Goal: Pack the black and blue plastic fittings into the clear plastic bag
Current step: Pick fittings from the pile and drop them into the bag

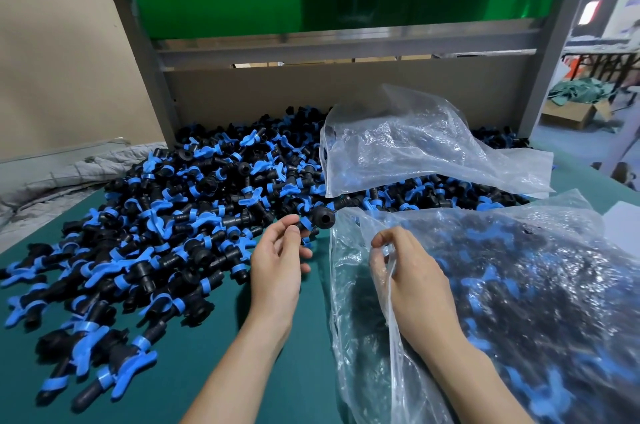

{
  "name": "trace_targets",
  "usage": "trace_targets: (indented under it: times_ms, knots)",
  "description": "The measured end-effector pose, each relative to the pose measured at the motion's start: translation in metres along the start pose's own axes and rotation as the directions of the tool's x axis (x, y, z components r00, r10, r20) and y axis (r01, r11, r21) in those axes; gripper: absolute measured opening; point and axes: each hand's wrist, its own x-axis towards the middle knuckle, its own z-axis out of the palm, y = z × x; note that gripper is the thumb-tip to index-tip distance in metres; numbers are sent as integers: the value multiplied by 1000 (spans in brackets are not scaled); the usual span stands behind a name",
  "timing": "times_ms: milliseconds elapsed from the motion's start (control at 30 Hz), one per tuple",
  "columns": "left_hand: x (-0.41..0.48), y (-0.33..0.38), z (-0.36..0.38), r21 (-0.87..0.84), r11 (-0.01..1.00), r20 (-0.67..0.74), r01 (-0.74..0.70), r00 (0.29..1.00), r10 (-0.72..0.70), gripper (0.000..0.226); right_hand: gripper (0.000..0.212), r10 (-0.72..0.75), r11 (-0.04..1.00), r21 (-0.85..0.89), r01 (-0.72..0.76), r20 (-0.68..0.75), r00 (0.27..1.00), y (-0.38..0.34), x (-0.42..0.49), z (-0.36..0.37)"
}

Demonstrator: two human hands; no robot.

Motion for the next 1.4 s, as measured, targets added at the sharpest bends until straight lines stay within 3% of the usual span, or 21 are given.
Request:
trace_targets:
  times_ms: [1267, 1400]
  knots:
    - [-2, 0, 2, 51, 999, -35, 4, 999, -2, 26, 6, 10, 1000, -2, -10, -8, 1000, 1, -1, 0]
    - [-1, -2, -1, -39, 996, -49, 81, 995, -83, 30, 5, 3, 1000, -9, -3, -5, 1000, 0, -2, -1]
